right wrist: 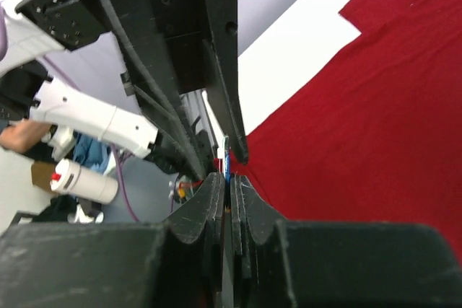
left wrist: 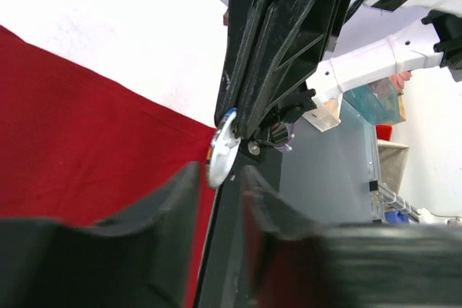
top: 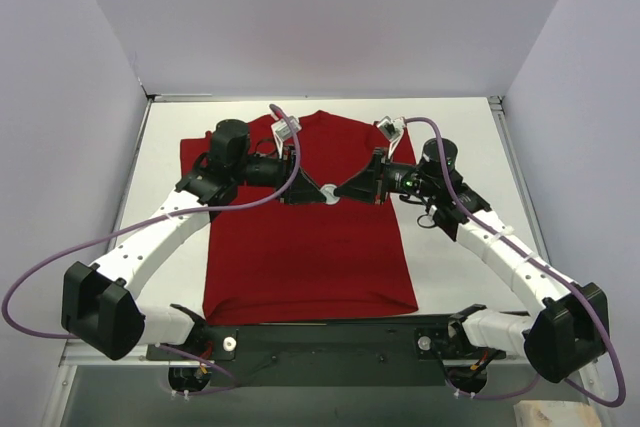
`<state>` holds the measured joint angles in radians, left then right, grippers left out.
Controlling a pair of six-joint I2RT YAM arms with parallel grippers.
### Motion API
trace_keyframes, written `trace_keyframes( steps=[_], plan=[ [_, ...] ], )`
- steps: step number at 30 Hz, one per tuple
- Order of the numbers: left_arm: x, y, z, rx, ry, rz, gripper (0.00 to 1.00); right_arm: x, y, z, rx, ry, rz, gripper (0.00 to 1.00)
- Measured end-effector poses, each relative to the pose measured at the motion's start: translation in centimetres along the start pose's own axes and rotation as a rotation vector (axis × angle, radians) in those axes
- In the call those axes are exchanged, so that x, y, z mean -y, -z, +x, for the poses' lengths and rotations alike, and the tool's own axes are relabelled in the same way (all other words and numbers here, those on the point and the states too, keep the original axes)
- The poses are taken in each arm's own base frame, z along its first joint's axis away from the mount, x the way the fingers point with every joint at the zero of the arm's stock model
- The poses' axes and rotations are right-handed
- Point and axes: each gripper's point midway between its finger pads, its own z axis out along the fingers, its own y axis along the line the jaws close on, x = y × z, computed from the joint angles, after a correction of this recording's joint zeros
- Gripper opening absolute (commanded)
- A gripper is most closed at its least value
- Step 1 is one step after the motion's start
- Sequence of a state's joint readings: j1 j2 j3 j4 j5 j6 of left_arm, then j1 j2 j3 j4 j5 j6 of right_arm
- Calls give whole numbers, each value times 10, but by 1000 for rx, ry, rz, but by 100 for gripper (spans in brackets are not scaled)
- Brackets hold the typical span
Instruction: Pin the brooch onto the clothing
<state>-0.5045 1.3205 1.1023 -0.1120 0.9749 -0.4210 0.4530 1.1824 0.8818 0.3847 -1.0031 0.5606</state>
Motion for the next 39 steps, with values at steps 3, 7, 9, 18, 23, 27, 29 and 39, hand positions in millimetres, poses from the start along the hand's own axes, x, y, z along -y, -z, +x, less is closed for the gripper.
trace_keyframes(
  steps=[3,7,9,18,23,27,29,39],
  plan=[
    [-4,3,-5,19,3,-14,64,7,1,1,44,-6,27,0],
    [-16,17,-16,108,14,-43,79,13,5,-3,139,-4,72,0],
    [-21,25,-20,163,36,-47,79,13,8,-9,197,3,80,0],
    [-19,25,-40,280,108,46,73,8,4,-28,336,-3,58,0],
    [-17,23,-47,303,125,82,64,7,-1,-30,349,-20,39,0],
    [-16,19,-47,301,135,97,54,9,-4,-30,350,-29,34,0],
    [-16,15,-45,293,143,104,52,9,-5,-30,350,-32,33,0],
    [-18,2,-36,260,166,118,9,7,-5,-31,352,-38,24,0]
  ],
)
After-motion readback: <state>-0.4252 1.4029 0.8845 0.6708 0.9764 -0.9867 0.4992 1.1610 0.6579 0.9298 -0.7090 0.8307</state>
